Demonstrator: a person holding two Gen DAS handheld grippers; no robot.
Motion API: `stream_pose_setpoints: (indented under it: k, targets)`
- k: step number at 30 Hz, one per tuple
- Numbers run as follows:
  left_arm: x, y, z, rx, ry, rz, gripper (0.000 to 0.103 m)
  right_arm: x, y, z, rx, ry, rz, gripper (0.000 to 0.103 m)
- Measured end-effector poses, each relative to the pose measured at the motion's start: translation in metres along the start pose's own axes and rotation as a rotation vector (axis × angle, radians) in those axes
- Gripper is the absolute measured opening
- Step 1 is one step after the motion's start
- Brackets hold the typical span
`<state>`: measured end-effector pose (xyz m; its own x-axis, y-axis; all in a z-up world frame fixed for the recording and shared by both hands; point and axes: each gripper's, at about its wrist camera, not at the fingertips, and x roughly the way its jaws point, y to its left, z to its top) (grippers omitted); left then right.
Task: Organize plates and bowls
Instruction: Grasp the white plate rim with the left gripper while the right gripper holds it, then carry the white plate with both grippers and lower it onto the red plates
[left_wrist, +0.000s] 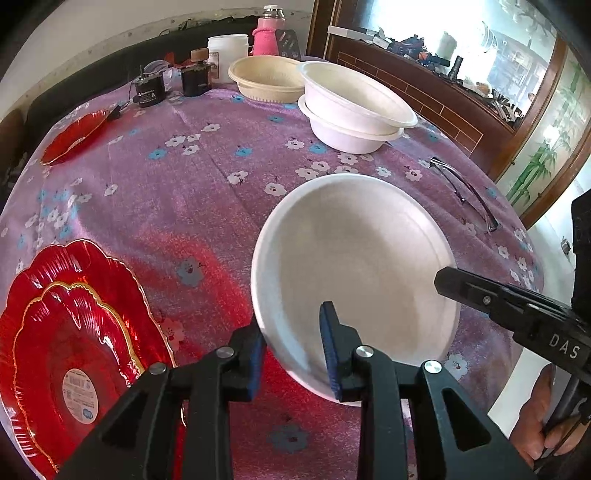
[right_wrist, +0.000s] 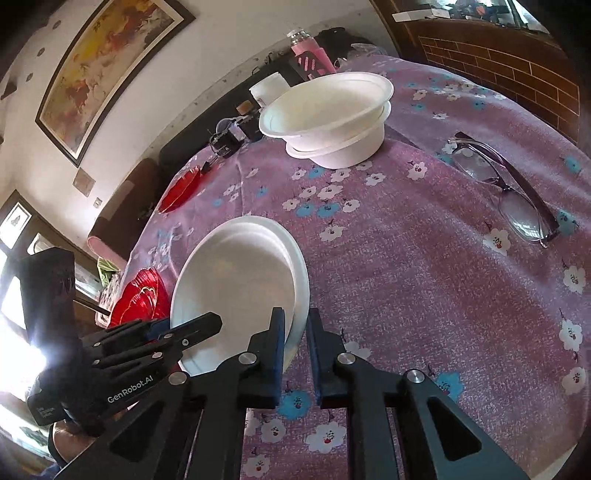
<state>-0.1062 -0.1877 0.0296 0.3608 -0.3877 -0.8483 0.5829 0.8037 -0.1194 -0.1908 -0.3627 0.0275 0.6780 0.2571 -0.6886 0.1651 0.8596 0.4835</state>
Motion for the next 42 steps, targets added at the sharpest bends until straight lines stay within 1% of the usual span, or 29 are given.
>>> stream_pose_setpoints:
  k: [3, 7, 8, 9, 10, 11, 12, 16, 19, 20, 21, 22, 23, 24, 31, 36, 42]
  targets:
    - [0.001, 0.001, 0.0, -0.003, 0.001, 0.0, 0.026, -0.002, -0.001, 0.001, 0.005, 0.0, 0.006, 0.013]
    - [0.0, 0.003, 0.0, -0.007, 0.001, -0.004, 0.026, -0.005, -0.006, 0.003, 0.042, -0.002, 0.023, 0.014]
    - [0.0, 0.003, 0.0, -0.007, 0.001, -0.003, 0.026, -0.007, -0.007, 0.004, 0.048, -0.01, 0.017, 0.018]
    - [0.0, 0.003, 0.0, -0.006, 0.0, 0.0, 0.026, -0.01, -0.009, 0.005, 0.056, -0.019, 0.011, 0.029]
    - [0.0, 0.002, 0.0, -0.006, 0.001, 0.0, 0.026, -0.012, -0.011, 0.005, 0.065, -0.026, 0.011, 0.036]
    - [0.001, 0.002, 0.0, -0.005, 0.001, -0.002, 0.026, -0.014, -0.014, 0.006, 0.075, -0.033, 0.01, 0.047]
    - [0.001, 0.001, 0.0, -0.002, 0.001, 0.002, 0.027, -0.016, -0.016, 0.007, 0.084, -0.04, 0.008, 0.049]
    - [0.002, 0.0, 0.0, -0.002, -0.001, 0.011, 0.026, -0.015, -0.02, 0.009, 0.094, -0.037, 0.011, 0.049]
    - [0.003, -0.001, 0.0, 0.002, 0.0, 0.02, 0.026, -0.006, -0.013, 0.008, 0.073, -0.016, 0.025, 0.049]
    - [0.003, -0.001, 0.0, 0.003, -0.002, 0.023, 0.026, -0.002, -0.011, 0.006, 0.069, -0.007, 0.02, 0.043]
    - [0.003, -0.002, 0.0, 0.006, -0.004, 0.027, 0.027, 0.003, -0.009, 0.005, 0.063, 0.005, 0.018, 0.023]
    - [0.003, -0.003, 0.0, 0.009, -0.007, 0.026, 0.027, 0.008, -0.006, 0.004, 0.056, 0.024, 0.023, 0.016]
    - [0.002, -0.003, 0.0, 0.011, -0.01, 0.023, 0.027, 0.009, -0.005, 0.003, 0.057, 0.025, 0.023, 0.013]
    - [0.001, -0.004, -0.001, 0.012, -0.013, 0.015, 0.027, 0.008, -0.004, 0.002, 0.057, 0.014, 0.019, 0.011]
    - [-0.009, -0.008, -0.002, 0.027, -0.05, 0.006, 0.027, -0.013, 0.006, 0.005, 0.017, -0.054, 0.016, 0.01]
    - [-0.019, -0.007, -0.002, 0.034, -0.075, 0.015, 0.027, -0.014, 0.009, 0.006, 0.016, -0.047, 0.027, 0.01]
    - [-0.035, 0.002, -0.003, 0.026, -0.107, 0.018, 0.027, -0.017, 0.022, 0.008, -0.002, -0.044, 0.045, 0.01]
